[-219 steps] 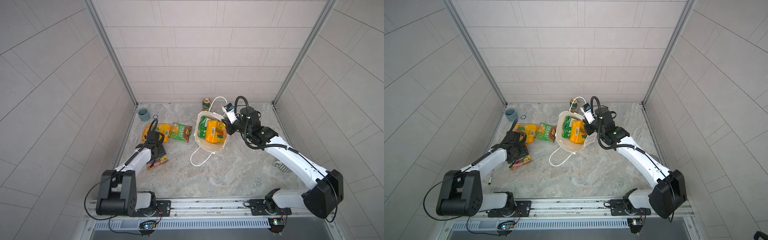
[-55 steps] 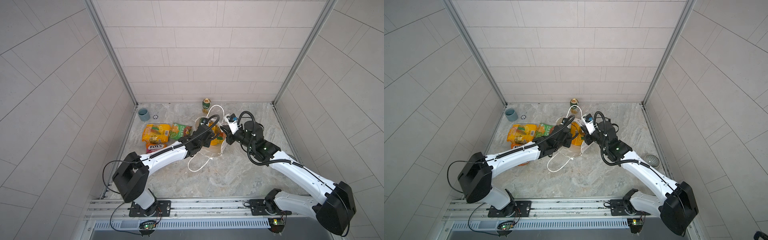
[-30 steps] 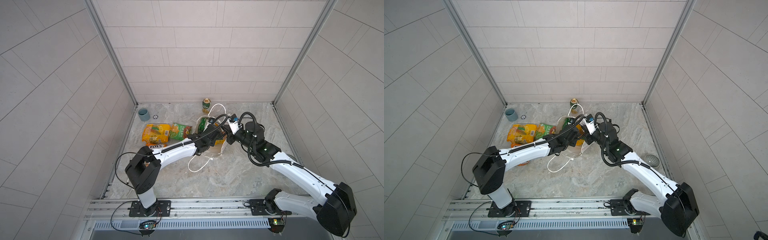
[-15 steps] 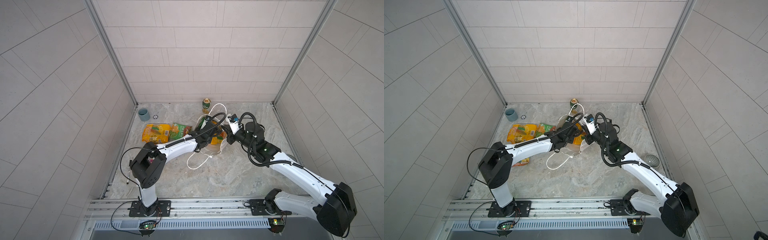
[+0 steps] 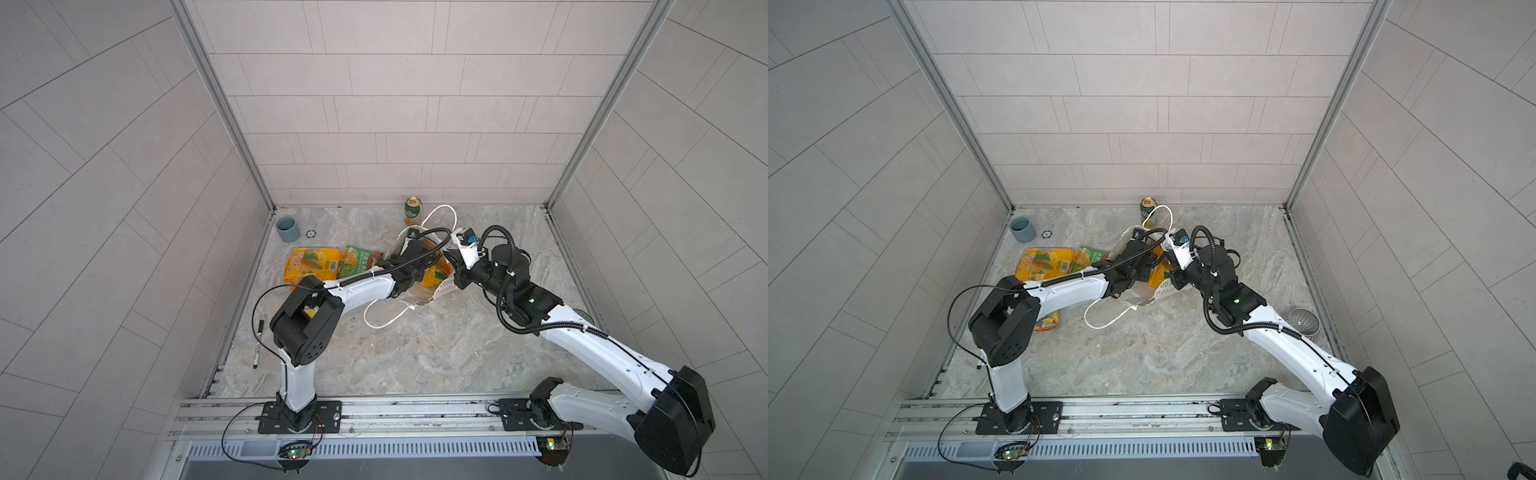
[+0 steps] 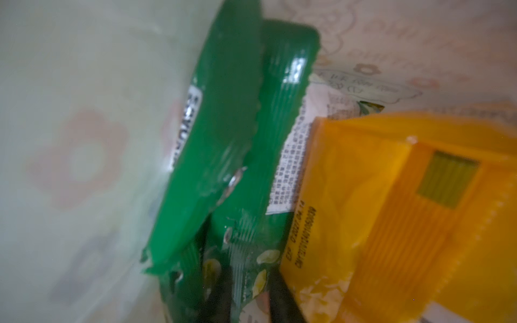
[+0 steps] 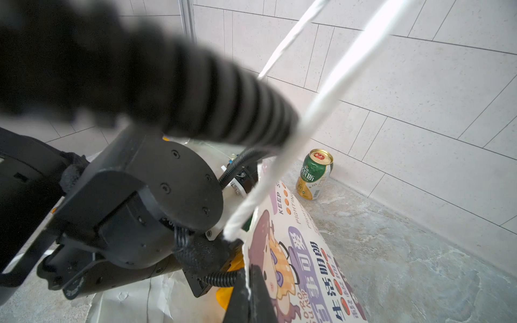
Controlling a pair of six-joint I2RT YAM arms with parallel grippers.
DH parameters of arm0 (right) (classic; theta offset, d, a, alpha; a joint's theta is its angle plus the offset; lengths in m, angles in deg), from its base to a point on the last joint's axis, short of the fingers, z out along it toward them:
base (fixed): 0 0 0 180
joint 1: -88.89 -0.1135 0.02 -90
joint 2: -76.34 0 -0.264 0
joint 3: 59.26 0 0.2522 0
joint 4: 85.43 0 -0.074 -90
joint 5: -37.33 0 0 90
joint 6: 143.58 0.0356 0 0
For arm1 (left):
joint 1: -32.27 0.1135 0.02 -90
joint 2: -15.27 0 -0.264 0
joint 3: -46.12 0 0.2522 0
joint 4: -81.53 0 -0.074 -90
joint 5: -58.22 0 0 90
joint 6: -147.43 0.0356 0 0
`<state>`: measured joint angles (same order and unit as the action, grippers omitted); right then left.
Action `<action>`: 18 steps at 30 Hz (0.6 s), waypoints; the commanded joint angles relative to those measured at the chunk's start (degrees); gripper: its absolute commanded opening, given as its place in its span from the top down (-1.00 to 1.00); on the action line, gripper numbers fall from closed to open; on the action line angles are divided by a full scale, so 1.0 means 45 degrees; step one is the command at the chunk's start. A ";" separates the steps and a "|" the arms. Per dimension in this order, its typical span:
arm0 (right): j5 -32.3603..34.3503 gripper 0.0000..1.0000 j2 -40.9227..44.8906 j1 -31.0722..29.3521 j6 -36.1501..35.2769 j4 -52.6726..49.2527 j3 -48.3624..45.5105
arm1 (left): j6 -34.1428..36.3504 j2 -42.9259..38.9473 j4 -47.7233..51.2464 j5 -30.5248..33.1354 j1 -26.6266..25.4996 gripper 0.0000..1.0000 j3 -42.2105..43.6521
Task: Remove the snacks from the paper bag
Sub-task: 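Reach down into the bag and close the left gripper on the yellow packet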
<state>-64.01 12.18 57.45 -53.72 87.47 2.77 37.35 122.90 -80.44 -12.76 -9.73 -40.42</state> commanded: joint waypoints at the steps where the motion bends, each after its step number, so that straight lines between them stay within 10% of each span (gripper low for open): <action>1: -0.0421 1.00 0.0459 -0.0078 0.0071 0.0347 -0.0257 | 0.0241 0.0013 -0.0860 -0.0414 0.0134 0.65 0.0336; 7: -0.0337 1.00 0.0469 -0.0083 0.0069 0.0380 -0.0278 | 0.0535 -0.0526 -0.1340 -0.0732 0.0133 1.00 0.0774; 18: -0.0001 1.00 0.0586 0.0003 0.0306 0.0779 -0.0530 | 0.0640 -0.2493 -0.2041 -0.1326 0.0143 1.00 0.1532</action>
<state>-64.01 13.20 57.43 -53.31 89.65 0.87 39.58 115.01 -86.99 -17.48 -9.53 -33.97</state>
